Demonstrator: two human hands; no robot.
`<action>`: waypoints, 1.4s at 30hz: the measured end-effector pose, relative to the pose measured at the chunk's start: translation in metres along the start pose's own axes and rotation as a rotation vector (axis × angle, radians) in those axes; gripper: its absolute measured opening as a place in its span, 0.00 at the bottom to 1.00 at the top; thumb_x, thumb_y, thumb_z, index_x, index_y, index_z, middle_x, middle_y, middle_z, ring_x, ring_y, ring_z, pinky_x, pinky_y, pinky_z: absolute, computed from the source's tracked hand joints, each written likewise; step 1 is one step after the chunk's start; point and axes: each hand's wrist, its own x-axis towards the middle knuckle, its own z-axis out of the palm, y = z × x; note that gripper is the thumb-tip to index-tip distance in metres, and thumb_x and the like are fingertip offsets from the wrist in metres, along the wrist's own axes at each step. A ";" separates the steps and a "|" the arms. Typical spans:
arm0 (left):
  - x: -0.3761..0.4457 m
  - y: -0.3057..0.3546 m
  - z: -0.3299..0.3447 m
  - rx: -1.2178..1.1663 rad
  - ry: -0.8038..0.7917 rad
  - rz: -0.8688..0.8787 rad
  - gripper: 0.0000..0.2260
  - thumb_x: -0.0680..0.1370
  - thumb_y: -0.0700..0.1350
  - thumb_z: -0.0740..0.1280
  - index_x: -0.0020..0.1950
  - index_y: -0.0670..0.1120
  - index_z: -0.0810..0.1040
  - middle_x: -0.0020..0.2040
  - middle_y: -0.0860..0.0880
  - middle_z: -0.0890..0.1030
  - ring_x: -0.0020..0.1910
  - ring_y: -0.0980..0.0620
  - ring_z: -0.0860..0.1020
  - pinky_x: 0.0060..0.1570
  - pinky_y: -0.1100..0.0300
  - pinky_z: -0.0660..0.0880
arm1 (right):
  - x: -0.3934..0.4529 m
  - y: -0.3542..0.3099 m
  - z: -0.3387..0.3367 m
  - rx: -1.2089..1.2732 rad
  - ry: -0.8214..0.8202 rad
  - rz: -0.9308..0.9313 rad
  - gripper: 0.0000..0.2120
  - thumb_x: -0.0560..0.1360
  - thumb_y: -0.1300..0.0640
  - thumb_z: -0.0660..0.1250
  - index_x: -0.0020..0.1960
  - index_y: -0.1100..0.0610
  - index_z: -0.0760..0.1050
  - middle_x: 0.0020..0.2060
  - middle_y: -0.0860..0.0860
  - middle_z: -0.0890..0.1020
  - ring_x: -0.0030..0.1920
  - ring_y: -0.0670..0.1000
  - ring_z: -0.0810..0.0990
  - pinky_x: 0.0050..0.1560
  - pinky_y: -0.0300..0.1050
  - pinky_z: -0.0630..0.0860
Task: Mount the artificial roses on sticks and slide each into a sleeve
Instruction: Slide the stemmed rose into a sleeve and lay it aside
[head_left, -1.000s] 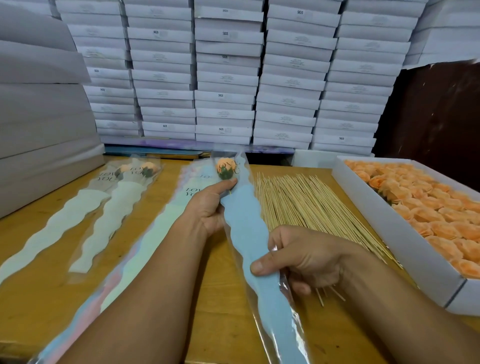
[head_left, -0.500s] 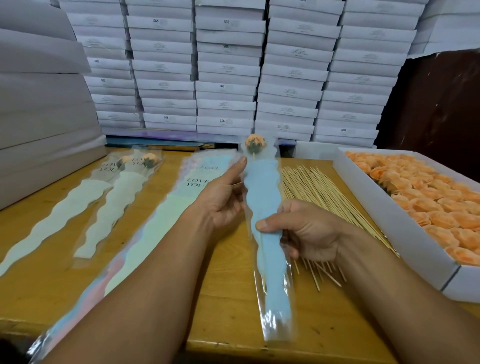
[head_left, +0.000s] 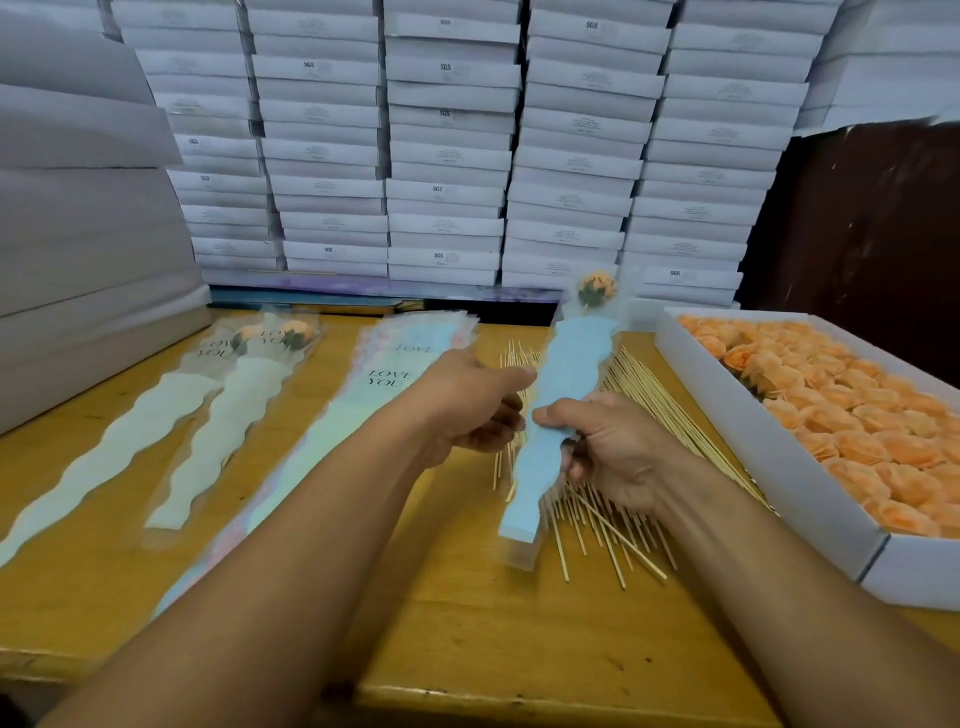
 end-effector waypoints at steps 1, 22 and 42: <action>-0.007 -0.001 -0.003 0.014 -0.035 -0.006 0.16 0.79 0.50 0.70 0.49 0.35 0.82 0.32 0.45 0.82 0.28 0.50 0.78 0.31 0.61 0.76 | 0.000 0.000 -0.001 0.013 0.005 -0.003 0.05 0.78 0.65 0.68 0.48 0.68 0.78 0.30 0.57 0.81 0.22 0.47 0.73 0.19 0.35 0.68; -0.024 -0.018 -0.019 -0.157 -0.072 0.012 0.02 0.75 0.33 0.72 0.44 0.38 0.81 0.29 0.47 0.79 0.24 0.56 0.73 0.25 0.64 0.71 | -0.002 -0.003 -0.002 0.052 -0.162 -0.035 0.17 0.69 0.50 0.73 0.48 0.63 0.77 0.32 0.57 0.81 0.27 0.48 0.76 0.23 0.37 0.72; -0.008 -0.066 -0.195 0.082 0.229 -0.209 0.06 0.74 0.32 0.72 0.50 0.31 0.81 0.37 0.40 0.76 0.32 0.46 0.72 0.26 0.60 0.75 | 0.007 0.003 -0.011 -0.011 -0.145 -0.038 0.11 0.80 0.58 0.68 0.59 0.64 0.79 0.35 0.57 0.83 0.29 0.49 0.78 0.25 0.38 0.74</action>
